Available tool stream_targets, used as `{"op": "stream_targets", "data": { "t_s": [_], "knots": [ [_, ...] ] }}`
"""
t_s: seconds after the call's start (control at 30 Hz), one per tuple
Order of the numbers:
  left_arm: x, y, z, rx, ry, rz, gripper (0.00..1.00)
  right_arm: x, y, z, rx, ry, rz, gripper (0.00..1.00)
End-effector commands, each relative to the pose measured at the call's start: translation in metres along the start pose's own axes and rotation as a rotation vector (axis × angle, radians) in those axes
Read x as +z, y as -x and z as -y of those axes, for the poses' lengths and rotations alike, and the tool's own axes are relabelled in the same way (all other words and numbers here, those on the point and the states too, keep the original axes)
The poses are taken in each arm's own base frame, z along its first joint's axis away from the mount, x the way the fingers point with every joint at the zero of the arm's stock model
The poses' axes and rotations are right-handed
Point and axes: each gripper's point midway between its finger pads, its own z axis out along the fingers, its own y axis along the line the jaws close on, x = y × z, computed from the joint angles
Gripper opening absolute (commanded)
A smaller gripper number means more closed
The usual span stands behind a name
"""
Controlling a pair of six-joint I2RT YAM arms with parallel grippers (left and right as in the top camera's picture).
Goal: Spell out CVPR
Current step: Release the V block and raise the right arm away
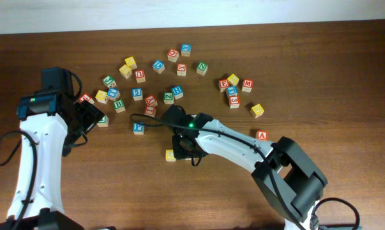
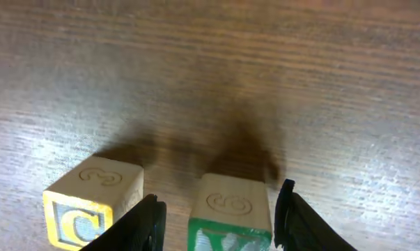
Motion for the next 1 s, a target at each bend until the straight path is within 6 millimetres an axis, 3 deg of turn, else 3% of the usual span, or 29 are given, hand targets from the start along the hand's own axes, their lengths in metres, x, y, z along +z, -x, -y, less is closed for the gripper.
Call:
{"op": "stream_targets", "data": {
  "t_s": [0.0,0.1,0.17,0.27,0.3,0.33,0.37,0.43,0.47,0.6,0.7,0.8,0.97],
  "knots": [
    [0.000,-0.001,-0.002,-0.016,0.005,0.000,0.99,0.003,0.018,0.010,0.004,0.006,0.034,0.44],
    [0.000,-0.001,-0.002,-0.016,0.005,0.000,0.99,-0.006,0.042,0.011,-0.014,0.035,0.082,0.47],
    [0.000,-0.001,-0.001,-0.016,0.005,0.000,0.99,-0.022,0.059,0.015,0.001,0.041,0.105,0.48],
    [0.000,-0.001,-0.002,-0.016,0.005,0.000,0.99,-0.079,0.090,0.042,0.089,0.027,0.127,0.51],
    [0.000,-0.001,-0.001,-0.016,0.005,0.000,0.99,-0.111,0.099,0.059,0.109,0.018,0.137,0.57],
    [0.000,-0.001,-0.001,-0.016,0.005,0.000,0.99,-0.121,0.101,0.065,0.112,0.013,0.138,0.65],
    [0.000,-0.001,-0.001,-0.016,0.005,0.000,0.99,-0.146,0.105,0.082,0.138,-0.003,0.143,0.77],
    [0.000,-0.001,-0.001,-0.016,0.005,0.000,0.99,-0.183,0.108,0.127,0.182,-0.059,0.154,0.98],
    [0.000,-0.001,-0.002,-0.016,0.005,0.000,0.99,-0.191,0.110,0.145,0.211,-0.087,0.161,0.98],
    [0.000,-0.001,-0.002,-0.016,0.005,0.000,0.99,-0.206,0.111,0.238,0.419,-0.206,0.166,0.98],
    [0.000,-0.001,-0.001,-0.016,0.005,0.000,0.99,-0.212,0.110,0.276,0.516,-0.221,0.175,0.98],
    [0.000,-0.001,-0.002,-0.016,0.005,0.000,0.99,-0.216,0.107,0.299,0.577,-0.230,0.180,0.98],
    [0.000,-0.001,-0.001,-0.016,0.005,0.000,0.99,-0.216,0.108,0.302,0.584,-0.231,0.183,0.98]
  ]
}}
